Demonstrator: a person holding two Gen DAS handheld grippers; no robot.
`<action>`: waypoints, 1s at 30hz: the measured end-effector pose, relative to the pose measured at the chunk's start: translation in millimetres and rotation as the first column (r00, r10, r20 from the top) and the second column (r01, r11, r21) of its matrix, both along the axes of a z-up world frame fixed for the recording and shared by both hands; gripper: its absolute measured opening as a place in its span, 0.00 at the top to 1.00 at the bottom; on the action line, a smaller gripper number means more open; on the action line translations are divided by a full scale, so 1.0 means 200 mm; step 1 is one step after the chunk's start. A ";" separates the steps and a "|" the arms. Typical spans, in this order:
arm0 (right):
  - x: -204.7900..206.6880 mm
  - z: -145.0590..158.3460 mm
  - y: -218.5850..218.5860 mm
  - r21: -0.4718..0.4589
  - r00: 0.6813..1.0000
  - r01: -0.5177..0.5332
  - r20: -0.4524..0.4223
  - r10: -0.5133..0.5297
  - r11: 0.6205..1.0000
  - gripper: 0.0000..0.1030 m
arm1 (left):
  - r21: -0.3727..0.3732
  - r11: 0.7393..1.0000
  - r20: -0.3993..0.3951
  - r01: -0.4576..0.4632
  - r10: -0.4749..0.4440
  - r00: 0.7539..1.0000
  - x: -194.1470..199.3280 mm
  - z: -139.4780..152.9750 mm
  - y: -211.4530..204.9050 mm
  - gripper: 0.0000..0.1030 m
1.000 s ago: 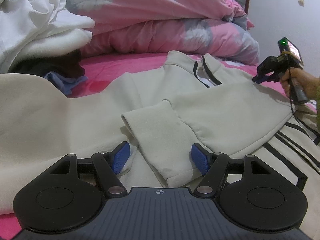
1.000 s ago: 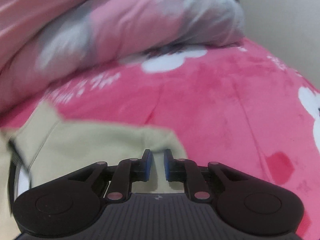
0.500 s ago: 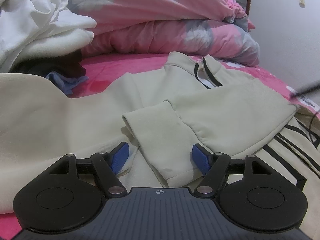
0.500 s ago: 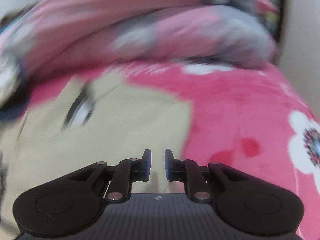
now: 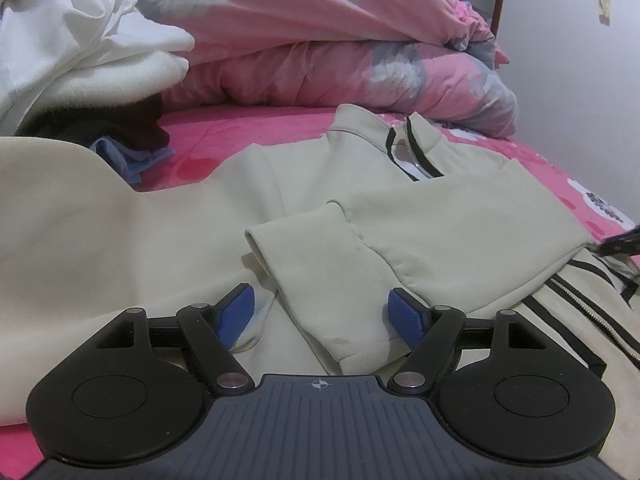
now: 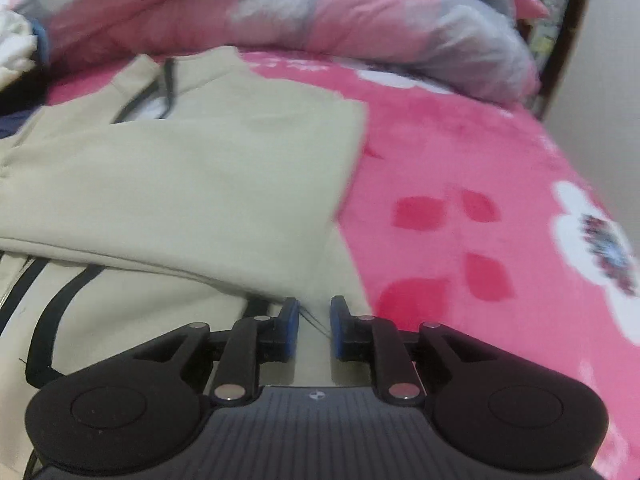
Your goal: Fold clothes
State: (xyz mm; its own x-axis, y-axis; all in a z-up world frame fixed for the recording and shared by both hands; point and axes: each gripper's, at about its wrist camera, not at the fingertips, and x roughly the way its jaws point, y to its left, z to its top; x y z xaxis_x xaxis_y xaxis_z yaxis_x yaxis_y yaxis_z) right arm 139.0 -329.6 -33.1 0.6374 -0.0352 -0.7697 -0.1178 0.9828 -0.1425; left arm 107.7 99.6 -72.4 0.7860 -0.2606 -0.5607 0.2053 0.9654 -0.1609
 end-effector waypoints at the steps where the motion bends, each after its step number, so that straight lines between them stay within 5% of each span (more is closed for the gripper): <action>1: -0.05 0.03 0.00 -0.022 1.000 0.013 -0.008 -0.013 1.000 0.84 | -0.002 1.000 0.000 0.000 0.000 1.000 0.00 0.00 0.00 0.26; 4: -0.23 0.14 -0.01 -0.066 0.998 0.058 -0.016 -0.059 0.996 0.83 | -0.002 1.000 0.000 0.001 -0.001 1.000 0.00 0.00 0.00 0.25; 8: -0.55 0.24 -0.11 0.108 0.975 0.219 -0.003 -0.220 0.970 0.78 | -0.010 1.000 0.000 0.003 -0.003 1.000 0.01 0.00 0.01 0.24; 10: -0.74 0.22 -0.19 0.298 0.939 0.336 -0.030 -0.343 0.893 0.70 | -0.015 1.000 0.000 0.004 -0.004 1.000 0.01 -0.01 0.01 0.24; 13: -1.05 0.13 -0.26 0.539 0.885 0.424 -0.078 -0.458 0.728 0.67 | -0.019 1.000 0.001 0.006 -0.006 1.000 0.01 -0.01 0.01 0.23; 18: -1.25 -0.08 -0.32 0.675 0.811 0.499 -0.143 -0.568 0.543 0.65 | -0.031 0.999 0.004 0.009 -0.009 1.000 0.01 -0.01 0.02 0.21; 23: -1.26 -0.15 -0.38 0.787 0.791 0.455 -0.144 -0.595 0.416 0.58 | -0.042 0.999 0.006 0.013 -0.013 1.000 0.01 -0.02 0.03 0.19; 27: -1.23 -0.18 -0.34 0.803 0.787 0.425 -0.099 -0.609 0.418 0.61 | -0.047 0.999 0.008 0.015 -0.014 1.000 0.01 -0.02 0.03 0.19; 29: -1.22 -0.18 -0.31 0.788 0.785 0.425 -0.075 -0.615 0.446 0.74 | -0.054 0.998 0.008 0.015 -0.015 1.000 0.01 -0.02 0.03 0.19; 30: -1.21 -0.18 -0.30 0.779 0.781 0.429 -0.066 -0.621 0.457 0.93 | -0.056 0.998 0.008 0.016 -0.015 1.000 0.01 -0.02 0.03 0.19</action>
